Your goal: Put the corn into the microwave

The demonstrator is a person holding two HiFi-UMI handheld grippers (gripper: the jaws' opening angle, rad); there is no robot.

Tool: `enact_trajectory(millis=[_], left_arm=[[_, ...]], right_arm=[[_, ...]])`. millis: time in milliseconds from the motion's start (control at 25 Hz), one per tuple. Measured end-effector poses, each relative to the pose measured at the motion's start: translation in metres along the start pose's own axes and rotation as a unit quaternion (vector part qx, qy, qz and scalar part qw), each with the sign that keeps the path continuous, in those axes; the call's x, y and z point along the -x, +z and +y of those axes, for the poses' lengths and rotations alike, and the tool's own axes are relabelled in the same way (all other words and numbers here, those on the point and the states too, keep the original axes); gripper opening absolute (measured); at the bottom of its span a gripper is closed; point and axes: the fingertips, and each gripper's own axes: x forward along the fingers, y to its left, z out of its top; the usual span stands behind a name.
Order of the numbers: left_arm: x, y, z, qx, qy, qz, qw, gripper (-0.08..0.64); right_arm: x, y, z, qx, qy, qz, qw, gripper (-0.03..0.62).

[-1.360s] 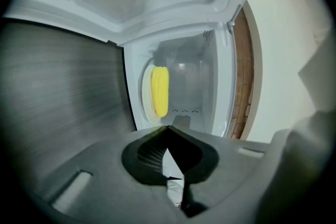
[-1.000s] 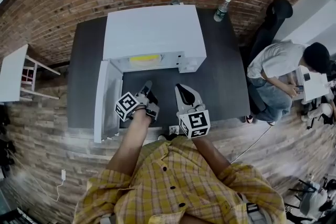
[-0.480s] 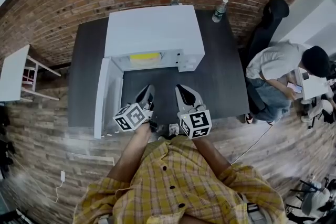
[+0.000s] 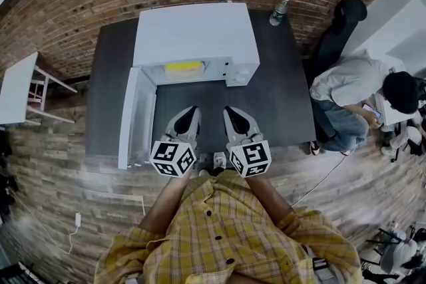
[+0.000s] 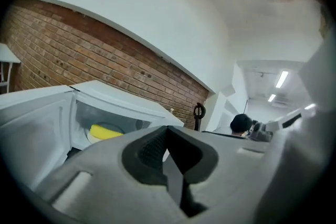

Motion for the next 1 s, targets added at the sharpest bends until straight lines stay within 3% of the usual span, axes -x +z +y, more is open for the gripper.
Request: enact_trajectory(millis=[160, 280, 360, 800, 1000], left_arm=[[0.009, 0.005, -0.005, -0.061, 0.023, -0.006, 0.9978, -0.003], [0.018, 0.01, -0.011, -0.144, 0.052, -0.01, 0.9882, -0.003], [0.021, 0.012, -0.015, -0.171, 0.061, -0.012, 0.9834, -0.003], [0.034, 0.019, -0.019, -0.184, 0.075, -0.03, 0.9797, -0.003], [0.035, 0.02, -0.024, -0.207, 0.074, -0.024, 0.9753, -0.003]], right_arm=[[0.005, 0.004, 0.003, 0.001, -0.001, -0.006, 1.0, 0.003], [0.009, 0.008, 0.003, 0.013, -0.004, -0.014, 1.0, 0.003], [0.011, 0.011, 0.003, 0.018, -0.006, -0.019, 1.0, 0.003], [0.018, 0.014, 0.008, 0.019, -0.002, -0.031, 0.999, 0.003], [0.02, 0.017, 0.009, 0.022, -0.002, -0.034, 0.999, 0.003]])
